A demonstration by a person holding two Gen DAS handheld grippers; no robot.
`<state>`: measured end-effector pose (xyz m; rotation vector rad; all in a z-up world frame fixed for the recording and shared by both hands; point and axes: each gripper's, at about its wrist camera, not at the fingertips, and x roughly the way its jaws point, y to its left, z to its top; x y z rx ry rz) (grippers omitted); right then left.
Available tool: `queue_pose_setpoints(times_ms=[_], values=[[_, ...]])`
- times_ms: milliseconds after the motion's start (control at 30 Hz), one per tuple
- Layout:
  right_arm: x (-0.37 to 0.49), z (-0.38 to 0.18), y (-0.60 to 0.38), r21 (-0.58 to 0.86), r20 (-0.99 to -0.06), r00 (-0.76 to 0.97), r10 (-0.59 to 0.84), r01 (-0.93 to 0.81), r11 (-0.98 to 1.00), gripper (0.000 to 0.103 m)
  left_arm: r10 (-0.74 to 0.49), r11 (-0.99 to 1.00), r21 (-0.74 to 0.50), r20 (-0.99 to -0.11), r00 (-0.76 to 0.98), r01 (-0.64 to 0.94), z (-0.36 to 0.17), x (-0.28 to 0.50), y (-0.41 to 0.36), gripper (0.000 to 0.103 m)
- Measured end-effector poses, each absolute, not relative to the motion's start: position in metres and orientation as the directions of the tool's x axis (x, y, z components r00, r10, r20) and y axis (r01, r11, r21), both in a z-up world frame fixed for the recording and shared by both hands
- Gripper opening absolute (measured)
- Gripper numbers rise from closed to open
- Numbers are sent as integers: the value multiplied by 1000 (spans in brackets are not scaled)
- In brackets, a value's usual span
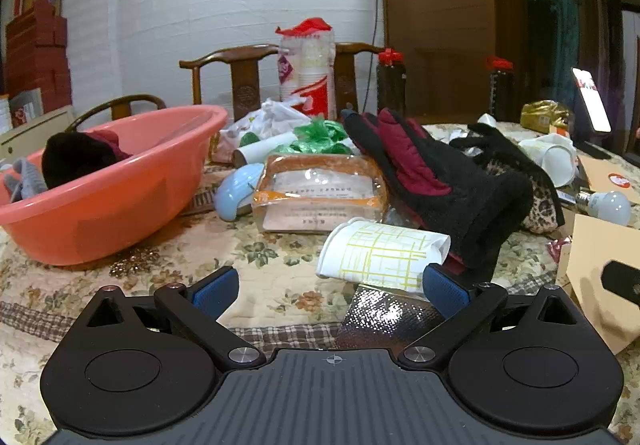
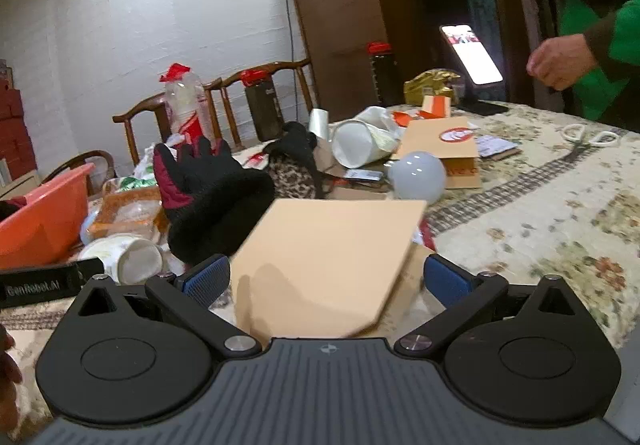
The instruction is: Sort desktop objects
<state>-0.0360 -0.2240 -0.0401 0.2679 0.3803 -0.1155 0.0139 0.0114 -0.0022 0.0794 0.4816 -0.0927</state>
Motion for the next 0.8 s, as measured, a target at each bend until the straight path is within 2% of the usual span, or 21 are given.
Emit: queue_pose_setpoints(times_ms=[33, 100, 167, 233, 300, 533, 667, 800], values=[[-33, -39, -222, 235, -381, 923, -54, 154, 960, 87, -65, 993, 57, -463, 884, 103, -2, 14, 12, 103], [-28, -40, -220, 229, -392, 919, -39, 139, 964, 52, -55, 994, 62, -457, 888, 94, -2, 14, 14, 103], [-22, -43, -218, 218, -411, 911, -23, 123, 968, 46, -55, 994, 64, -457, 888, 94, -1, 15, 16, 103], [-21, -46, -214, 204, -410, 912, -15, 108, 973, 36, -61, 993, 61, -457, 887, 99, -1, 15, 18, 103], [-22, -46, -212, 191, -401, 916, -11, 95, 977, 11, -60, 993, 62, -455, 888, 98, -1, 16, 18, 103], [-26, -36, -206, 186, -312, 949, 35, 25, 982, 1, -66, 992, 70, -451, 890, 109, 2, 18, 13, 103], [-29, -26, -205, 168, -253, 967, 21, 23, 986, 1, -61, 990, 87, -444, 894, 111, 3, 20, 8, 103], [-27, -21, -208, 174, -232, 973, 16, 25, 984, 1, -55, 986, 116, -467, 883, 123, 2, 29, -2, 103]])
